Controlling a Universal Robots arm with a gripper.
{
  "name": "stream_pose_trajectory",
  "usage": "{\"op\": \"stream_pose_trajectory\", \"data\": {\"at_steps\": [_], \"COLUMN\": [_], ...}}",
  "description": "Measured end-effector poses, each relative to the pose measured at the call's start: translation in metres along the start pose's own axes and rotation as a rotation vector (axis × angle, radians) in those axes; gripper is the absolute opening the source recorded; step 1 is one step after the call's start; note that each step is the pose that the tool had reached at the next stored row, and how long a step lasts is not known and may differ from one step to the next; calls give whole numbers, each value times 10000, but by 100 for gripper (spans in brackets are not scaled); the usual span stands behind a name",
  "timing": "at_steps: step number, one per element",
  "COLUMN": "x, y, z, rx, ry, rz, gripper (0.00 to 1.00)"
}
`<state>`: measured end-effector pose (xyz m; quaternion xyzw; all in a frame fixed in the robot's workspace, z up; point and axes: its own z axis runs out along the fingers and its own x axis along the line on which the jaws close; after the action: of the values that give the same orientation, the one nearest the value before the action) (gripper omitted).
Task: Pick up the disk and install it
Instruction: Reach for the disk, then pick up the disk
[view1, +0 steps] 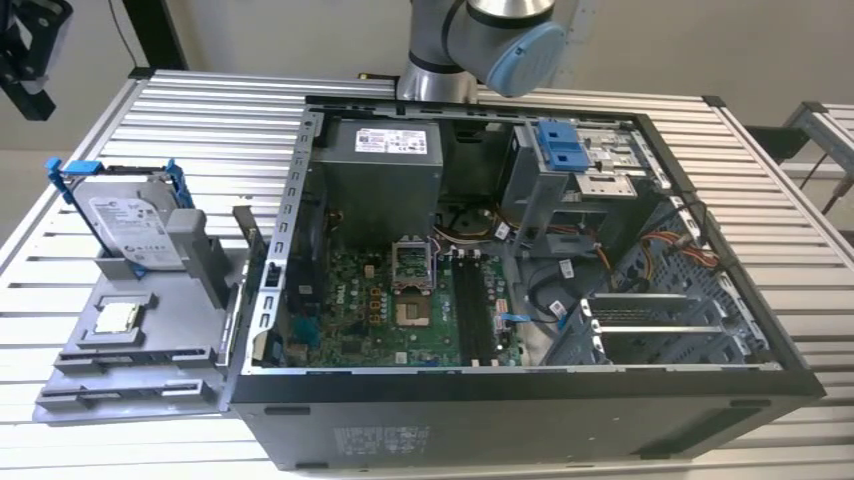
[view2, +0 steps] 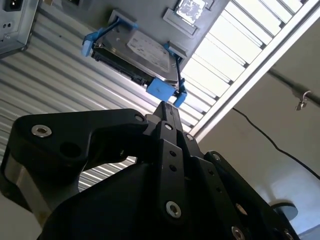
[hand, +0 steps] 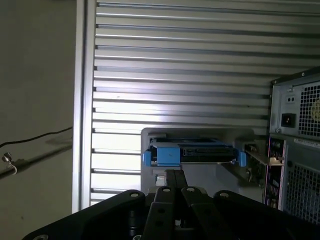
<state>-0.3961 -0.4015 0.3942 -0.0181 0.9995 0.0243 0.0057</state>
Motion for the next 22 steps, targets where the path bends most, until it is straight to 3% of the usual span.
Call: {"op": "stream_pose_trajectory", "data": {"at_steps": [7, 22], "x": [0, 0], "y": [0, 0], "z": [-3, -5], "rx": [-6, -24], "ry": [26, 100], "rz": [-520, -2057], "gripper": [0, 0]}}
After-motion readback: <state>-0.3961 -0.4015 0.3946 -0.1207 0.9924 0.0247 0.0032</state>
